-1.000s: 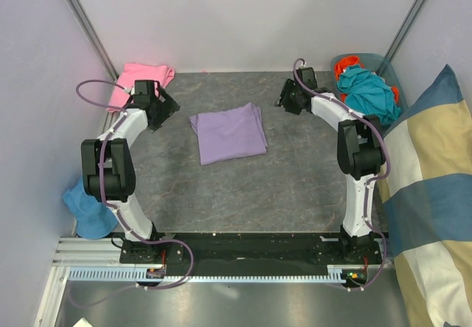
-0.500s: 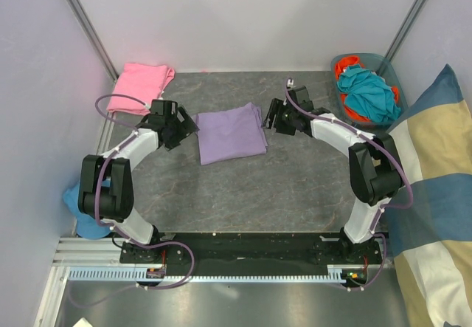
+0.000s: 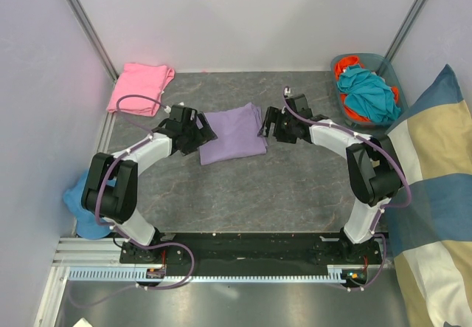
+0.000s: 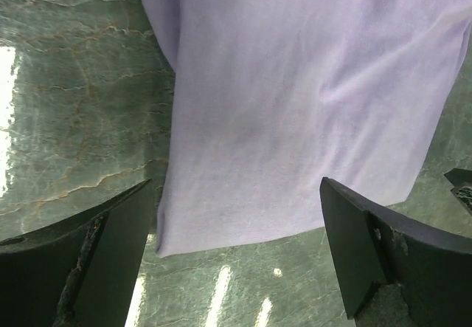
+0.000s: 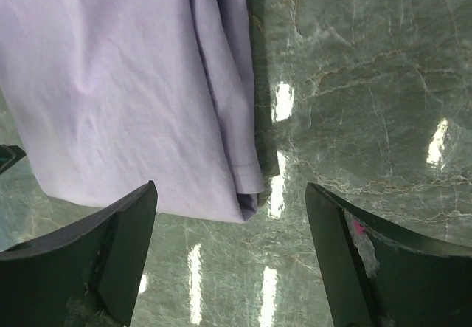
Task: Fold and stack the t-shirts
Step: Smooth out wrinkles on the folded tshirt
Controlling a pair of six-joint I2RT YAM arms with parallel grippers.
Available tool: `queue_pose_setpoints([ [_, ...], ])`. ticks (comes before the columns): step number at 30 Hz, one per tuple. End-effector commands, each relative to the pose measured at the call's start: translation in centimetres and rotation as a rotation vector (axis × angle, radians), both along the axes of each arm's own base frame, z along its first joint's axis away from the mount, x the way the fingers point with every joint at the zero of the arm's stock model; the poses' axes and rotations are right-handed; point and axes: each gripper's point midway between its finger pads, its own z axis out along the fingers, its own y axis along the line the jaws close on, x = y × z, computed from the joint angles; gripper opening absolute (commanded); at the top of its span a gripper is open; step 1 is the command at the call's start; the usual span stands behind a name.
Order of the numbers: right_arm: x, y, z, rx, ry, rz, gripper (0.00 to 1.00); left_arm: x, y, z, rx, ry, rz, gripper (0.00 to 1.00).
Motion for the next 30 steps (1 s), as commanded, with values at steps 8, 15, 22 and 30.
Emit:
queue_pose_setpoints([
  [8,-1.2,0.0,-1.1,0.017,0.012,0.017,0.90,0.7,-0.3,-0.3,0.003,-0.018,0.018,1.00],
  [15,-3.6,-0.2,-0.1,0.058,0.029,0.012,0.90,0.2,-0.1,-1.4,0.017,0.006,0.017,1.00],
  [22,-6.0,0.5,2.1,0.127,0.025,0.026,0.90,0.9,1.1,-2.4,0.097,0.009,0.034,1.00],
  [30,-8.5,3.8,2.9,0.206,0.014,0.069,0.91,4.7,2.5,-1.7,0.165,-0.010,0.070,1.00],
])
